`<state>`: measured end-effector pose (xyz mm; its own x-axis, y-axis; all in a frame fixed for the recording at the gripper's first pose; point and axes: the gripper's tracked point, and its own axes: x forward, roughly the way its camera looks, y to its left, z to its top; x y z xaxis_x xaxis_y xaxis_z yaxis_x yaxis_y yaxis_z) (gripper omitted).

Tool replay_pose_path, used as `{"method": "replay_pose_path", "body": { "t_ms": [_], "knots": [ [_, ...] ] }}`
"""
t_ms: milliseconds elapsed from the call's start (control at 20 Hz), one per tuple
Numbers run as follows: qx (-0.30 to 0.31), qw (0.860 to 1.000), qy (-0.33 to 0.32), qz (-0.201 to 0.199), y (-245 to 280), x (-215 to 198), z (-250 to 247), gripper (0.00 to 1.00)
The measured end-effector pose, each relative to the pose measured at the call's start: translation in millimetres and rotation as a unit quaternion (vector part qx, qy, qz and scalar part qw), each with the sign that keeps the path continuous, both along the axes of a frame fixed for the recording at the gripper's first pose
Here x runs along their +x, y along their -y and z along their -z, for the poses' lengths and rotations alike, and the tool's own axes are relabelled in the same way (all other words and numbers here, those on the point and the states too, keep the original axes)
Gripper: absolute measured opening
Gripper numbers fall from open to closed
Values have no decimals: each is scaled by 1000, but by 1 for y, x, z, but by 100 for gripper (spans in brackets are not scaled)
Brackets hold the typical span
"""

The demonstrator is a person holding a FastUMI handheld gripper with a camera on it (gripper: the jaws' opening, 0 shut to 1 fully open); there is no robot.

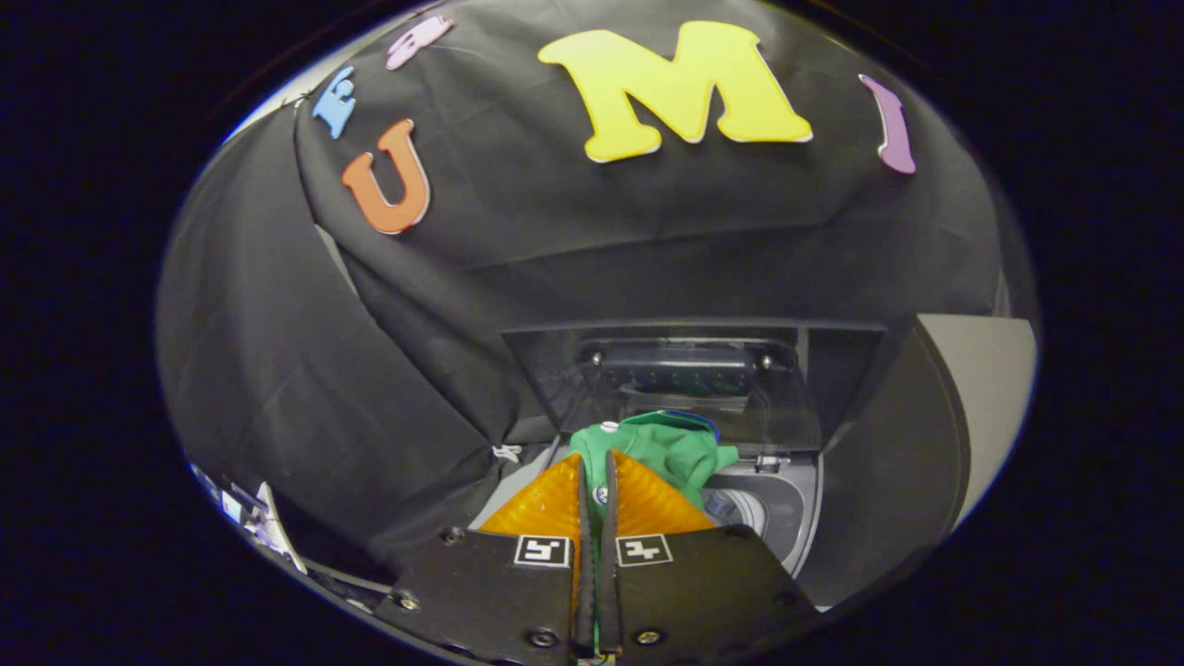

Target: Put the clothes into the washing machine and then close the washing machine lid.

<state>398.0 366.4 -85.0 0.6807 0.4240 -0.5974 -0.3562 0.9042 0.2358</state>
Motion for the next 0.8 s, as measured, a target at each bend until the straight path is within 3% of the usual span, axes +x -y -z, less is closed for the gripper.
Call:
{"method": "replay_pose_path", "body": {
  "t_ms": [250, 550, 800],
  "knots": [
    [-13, 999, -31, 34, -3, 22, 59, 5],
    [-70, 997, -26, -3, -11, 25, 103, 5],
    [-70, 995, -64, 22, -6, 22, 127, 5]
  ]
}}
